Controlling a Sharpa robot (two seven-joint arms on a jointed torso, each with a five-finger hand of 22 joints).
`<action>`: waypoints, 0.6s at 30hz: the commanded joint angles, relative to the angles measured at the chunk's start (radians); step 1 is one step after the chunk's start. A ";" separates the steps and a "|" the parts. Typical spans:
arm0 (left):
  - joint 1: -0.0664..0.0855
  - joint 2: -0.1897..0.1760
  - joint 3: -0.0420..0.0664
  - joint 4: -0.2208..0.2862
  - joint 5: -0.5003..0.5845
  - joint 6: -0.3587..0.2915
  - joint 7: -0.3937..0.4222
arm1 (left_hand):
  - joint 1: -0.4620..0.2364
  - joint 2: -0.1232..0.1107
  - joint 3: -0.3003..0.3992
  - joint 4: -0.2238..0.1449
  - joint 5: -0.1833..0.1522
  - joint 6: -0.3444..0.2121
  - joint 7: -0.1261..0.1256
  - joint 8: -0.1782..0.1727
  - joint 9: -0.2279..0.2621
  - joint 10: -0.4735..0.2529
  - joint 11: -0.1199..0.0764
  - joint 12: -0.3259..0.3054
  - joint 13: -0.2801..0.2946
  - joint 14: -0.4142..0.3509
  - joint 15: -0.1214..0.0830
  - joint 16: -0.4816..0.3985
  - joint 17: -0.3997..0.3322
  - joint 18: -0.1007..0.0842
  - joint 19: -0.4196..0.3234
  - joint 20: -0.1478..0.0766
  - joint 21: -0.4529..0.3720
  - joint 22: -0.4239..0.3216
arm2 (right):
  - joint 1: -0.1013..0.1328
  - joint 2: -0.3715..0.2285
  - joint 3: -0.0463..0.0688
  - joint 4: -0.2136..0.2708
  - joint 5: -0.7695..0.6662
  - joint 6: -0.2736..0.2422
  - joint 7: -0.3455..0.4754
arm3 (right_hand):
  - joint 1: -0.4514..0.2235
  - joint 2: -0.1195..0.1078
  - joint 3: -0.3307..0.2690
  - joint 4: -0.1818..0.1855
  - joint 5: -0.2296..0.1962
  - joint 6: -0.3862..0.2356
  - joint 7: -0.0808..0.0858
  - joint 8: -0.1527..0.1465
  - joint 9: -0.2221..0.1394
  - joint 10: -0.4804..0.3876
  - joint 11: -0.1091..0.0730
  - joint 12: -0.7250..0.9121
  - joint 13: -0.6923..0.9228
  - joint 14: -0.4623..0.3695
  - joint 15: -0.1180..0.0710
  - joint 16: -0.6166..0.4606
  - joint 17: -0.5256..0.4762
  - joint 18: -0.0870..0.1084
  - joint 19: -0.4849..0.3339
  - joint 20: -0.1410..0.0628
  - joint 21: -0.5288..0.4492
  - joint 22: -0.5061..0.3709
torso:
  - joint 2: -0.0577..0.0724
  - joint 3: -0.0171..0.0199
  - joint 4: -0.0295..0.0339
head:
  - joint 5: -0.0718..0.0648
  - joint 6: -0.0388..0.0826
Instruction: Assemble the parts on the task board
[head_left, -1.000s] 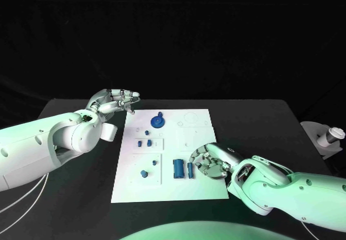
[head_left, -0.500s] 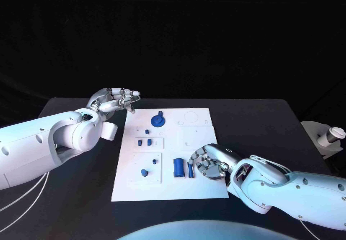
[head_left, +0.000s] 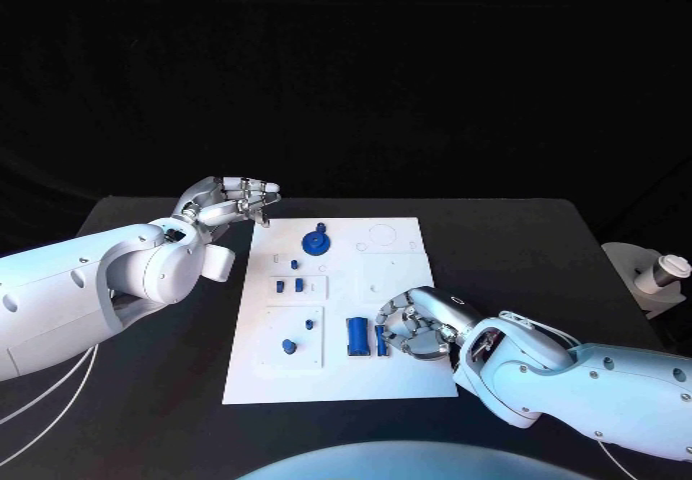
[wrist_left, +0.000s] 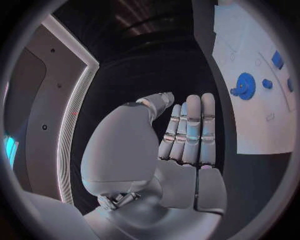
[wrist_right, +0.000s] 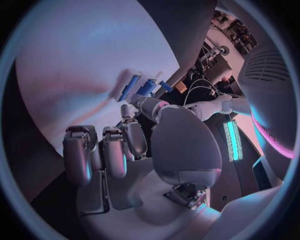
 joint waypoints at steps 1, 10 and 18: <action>0.000 0.001 0.001 0.002 -0.002 0.012 0.006 | -0.012 0.001 0.004 -0.001 0.004 -0.006 0.002 0.005 -0.001 -0.006 0.001 0.003 -0.002 -0.010 -0.001 0.007 -0.001 0.006 -0.010 0.000 0.003 0.001 | -0.001 0.001 0.000 0.000 -0.010 -0.069 0.016 | 0.001 -0.006 -0.006 0.000 -0.006 -0.002 0.000 -0.003 -0.001 0.002 0.007 -0.004 0.088 0.095 0.008 0.004 0.227 -0.007 0.080 0.005 -0.004 0.242 | 0.000 -0.0002 0.0008 | -0.001 0.003; 0.000 0.004 0.000 -0.005 0.001 0.016 0.013 | -0.015 0.002 0.005 0.001 0.004 -0.007 0.002 0.006 -0.002 -0.006 0.001 0.006 -0.001 -0.010 0.000 0.007 -0.001 0.005 -0.010 0.000 0.003 0.001 | 0.010 -0.017 0.001 -0.006 0.213 -0.149 0.203 | 0.023 0.004 -0.010 -0.010 0.003 0.027 -0.008 0.008 -0.001 0.002 0.000 0.001 0.090 0.093 0.003 0.001 0.220 -0.002 0.074 0.004 -0.024 0.236 | -0.005 -0.0006 -0.0018 | -0.005 0.023; -0.005 0.028 -0.005 -0.041 0.038 0.013 0.058 | -0.041 -0.002 -0.006 0.013 -0.002 -0.018 -0.001 0.012 -0.004 -0.006 0.001 0.025 0.000 -0.054 0.003 -0.020 -0.017 0.004 -0.038 0.006 -0.028 -0.014 | 0.091 0.003 0.004 -0.145 0.638 -0.081 0.460 | 0.036 0.006 -0.039 -0.014 0.029 -0.002 0.005 0.004 -0.009 -0.275 0.011 -0.488 -0.203 -0.019 0.010 -0.182 -0.101 0.100 -0.130 0.010 -0.587 0.060 | -0.027 -0.0065 -0.0069 | -0.019 0.082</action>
